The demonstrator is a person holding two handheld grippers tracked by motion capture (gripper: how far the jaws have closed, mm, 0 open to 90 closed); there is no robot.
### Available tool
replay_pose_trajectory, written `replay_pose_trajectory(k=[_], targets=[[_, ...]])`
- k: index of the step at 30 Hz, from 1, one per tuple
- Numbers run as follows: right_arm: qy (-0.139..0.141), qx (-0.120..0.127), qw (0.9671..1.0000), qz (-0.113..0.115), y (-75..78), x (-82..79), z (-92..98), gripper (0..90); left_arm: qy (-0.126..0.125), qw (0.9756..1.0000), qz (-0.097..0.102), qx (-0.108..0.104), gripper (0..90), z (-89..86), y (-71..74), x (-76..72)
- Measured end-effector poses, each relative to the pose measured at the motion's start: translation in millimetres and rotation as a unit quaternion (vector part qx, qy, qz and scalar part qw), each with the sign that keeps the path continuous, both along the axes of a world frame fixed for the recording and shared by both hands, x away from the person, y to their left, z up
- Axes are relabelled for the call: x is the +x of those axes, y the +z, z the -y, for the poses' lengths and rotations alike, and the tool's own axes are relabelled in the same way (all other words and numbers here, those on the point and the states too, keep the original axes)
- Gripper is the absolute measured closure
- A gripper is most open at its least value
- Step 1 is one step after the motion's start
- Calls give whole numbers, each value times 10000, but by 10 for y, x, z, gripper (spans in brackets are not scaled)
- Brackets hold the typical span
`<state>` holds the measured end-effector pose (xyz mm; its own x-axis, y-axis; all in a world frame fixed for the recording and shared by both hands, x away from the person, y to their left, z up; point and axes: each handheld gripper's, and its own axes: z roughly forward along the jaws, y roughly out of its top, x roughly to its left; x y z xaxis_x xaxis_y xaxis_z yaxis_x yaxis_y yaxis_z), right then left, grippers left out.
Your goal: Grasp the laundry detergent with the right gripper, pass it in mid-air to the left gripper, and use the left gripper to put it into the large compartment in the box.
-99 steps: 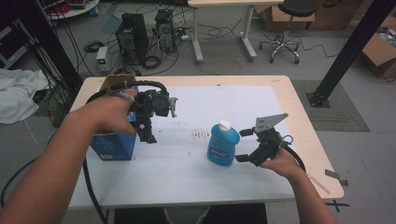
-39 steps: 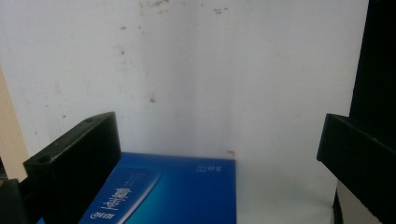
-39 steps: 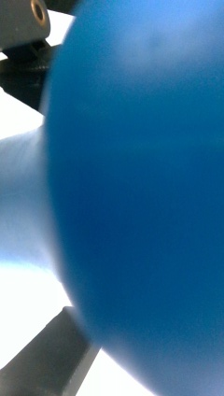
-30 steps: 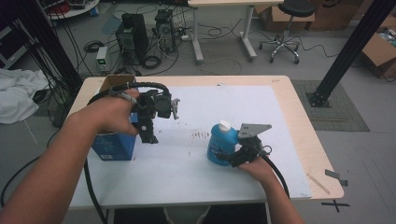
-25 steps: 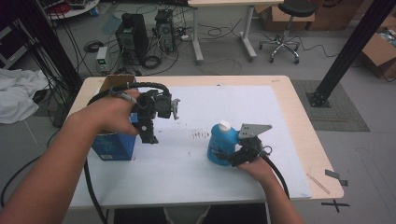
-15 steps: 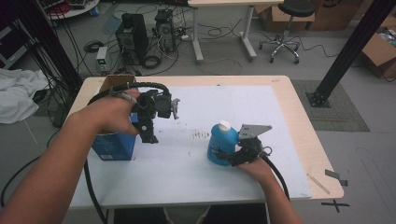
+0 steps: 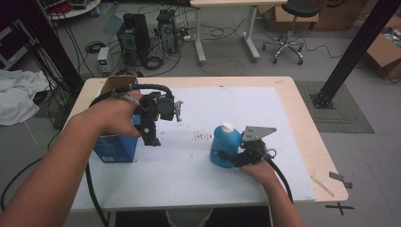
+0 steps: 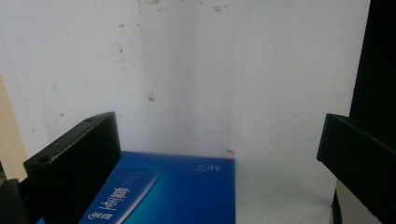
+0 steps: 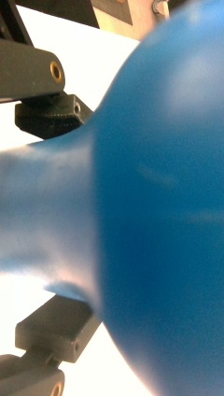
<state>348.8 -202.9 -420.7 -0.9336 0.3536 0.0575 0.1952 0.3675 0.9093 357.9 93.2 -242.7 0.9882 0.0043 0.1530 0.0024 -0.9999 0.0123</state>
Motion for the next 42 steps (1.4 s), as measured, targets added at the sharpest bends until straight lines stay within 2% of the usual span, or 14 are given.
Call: replay_pose_trajectory(k=[17,23,29,32,36,42], targets=[[-14,21,10000,66,-13,-12,-13,343,22,10000,-57,7,2,-12,-33,-5],[45,57,9998,199,-18,-41,-14,424,23,10000,-63,2,2,-10,-34,-5],[42,6,9995,305,-4,-57,-17,445,7,10000,-71,11,3,-2,-38,-10],[68,-11,9996,273,4,-47,-15,451,4,10000,-81,-2,3,0,-27,-22],[208,-71,9996,149,41,-12,-20,456,20,9999,-100,-24,3,-6,-16,-30],[526,-134,9981,279,231,-24,-90,460,31,9999,-112,-50,3,-17,6,-45]])
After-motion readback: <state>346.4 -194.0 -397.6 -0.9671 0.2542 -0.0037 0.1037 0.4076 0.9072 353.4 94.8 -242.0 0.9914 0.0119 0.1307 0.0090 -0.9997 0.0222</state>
